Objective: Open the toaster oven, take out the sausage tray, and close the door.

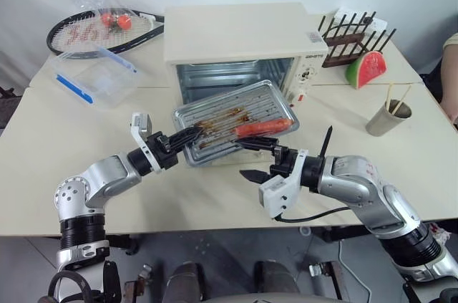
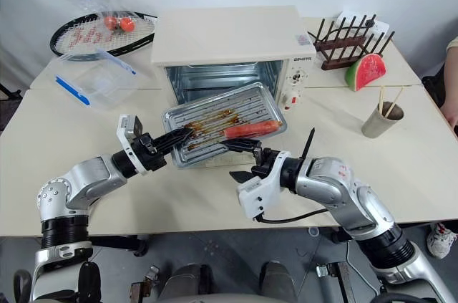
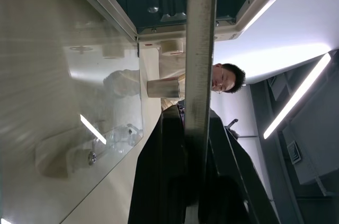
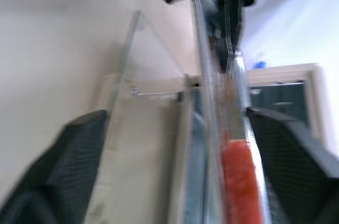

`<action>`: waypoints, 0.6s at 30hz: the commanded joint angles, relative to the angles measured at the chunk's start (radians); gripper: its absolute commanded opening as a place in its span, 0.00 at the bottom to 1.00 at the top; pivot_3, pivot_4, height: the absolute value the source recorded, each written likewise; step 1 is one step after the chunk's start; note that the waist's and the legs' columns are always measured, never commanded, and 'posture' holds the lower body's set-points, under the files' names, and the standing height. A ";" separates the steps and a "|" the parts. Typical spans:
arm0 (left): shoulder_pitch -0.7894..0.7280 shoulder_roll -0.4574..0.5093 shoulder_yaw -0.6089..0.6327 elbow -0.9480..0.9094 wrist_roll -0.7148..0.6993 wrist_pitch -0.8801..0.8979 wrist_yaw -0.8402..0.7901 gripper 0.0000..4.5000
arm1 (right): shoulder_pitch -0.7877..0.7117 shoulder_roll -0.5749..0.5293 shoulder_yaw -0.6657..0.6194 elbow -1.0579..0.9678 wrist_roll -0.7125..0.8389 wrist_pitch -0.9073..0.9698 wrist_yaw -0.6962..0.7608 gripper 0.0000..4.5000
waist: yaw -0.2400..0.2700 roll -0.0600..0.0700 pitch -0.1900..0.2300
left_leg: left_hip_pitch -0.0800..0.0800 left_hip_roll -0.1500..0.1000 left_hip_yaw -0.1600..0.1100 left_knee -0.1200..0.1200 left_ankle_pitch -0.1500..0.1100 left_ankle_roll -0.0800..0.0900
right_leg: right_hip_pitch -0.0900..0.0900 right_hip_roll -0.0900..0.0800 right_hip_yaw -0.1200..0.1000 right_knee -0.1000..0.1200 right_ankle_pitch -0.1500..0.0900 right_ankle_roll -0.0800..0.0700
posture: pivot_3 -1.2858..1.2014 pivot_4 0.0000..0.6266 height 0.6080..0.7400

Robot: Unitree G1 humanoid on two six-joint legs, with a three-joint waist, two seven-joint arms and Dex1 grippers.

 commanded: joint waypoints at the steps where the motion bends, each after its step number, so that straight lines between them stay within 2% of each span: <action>1: -0.010 0.009 0.015 -0.005 -0.028 0.028 -0.013 0.00 | -0.004 -0.036 -0.025 -0.046 0.163 0.014 0.085 0.99 | 0.000 0.000 0.000 | 0.000 0.000 0.000 0.000 0.000 0.000 | 0.000 0.000 0.000 0.000 0.000 0.000 | 0.52 0.24 1.00; 5: 0.016 0.061 0.029 0.010 -0.028 0.079 -0.063 0.00 | -0.020 -0.066 -0.089 -0.070 0.341 0.160 0.161 0.99 | 0.000 0.000 0.000 | 0.000 0.000 -0.001 0.000 0.000 0.000 | 0.001 0.000 0.000 0.000 0.000 0.000 | 0.52 0.24 1.00; 9: 0.082 0.155 0.071 0.010 -0.028 0.142 -0.181 0.00 | 0.007 -0.156 -0.207 -0.072 0.615 0.371 0.294 0.99 | 0.000 0.000 0.000 | 0.000 0.000 -0.001 0.000 0.000 0.000 | 0.001 0.000 0.000 -0.001 0.000 0.000 | 0.52 0.24 1.00; 14: 0.204 0.229 0.119 -0.032 -0.028 0.152 -0.277 0.00 | -0.014 -0.223 -0.309 0.044 0.712 0.475 0.361 0.99 | 0.000 0.000 0.000 | 0.000 0.000 0.000 -0.001 0.000 0.001 | 0.001 0.000 -0.001 -0.003 0.000 0.000 | 0.52 0.24 1.00; 18: 0.331 0.246 0.181 -0.106 -0.028 0.126 -0.332 0.00 | -0.019 -0.252 -0.352 0.158 0.741 0.514 0.416 0.99 | 0.000 0.000 0.000 | 0.001 0.000 0.000 -0.002 -0.001 0.001 | 0.001 0.000 0.000 -0.003 0.000 0.000 | 0.52 0.24 1.00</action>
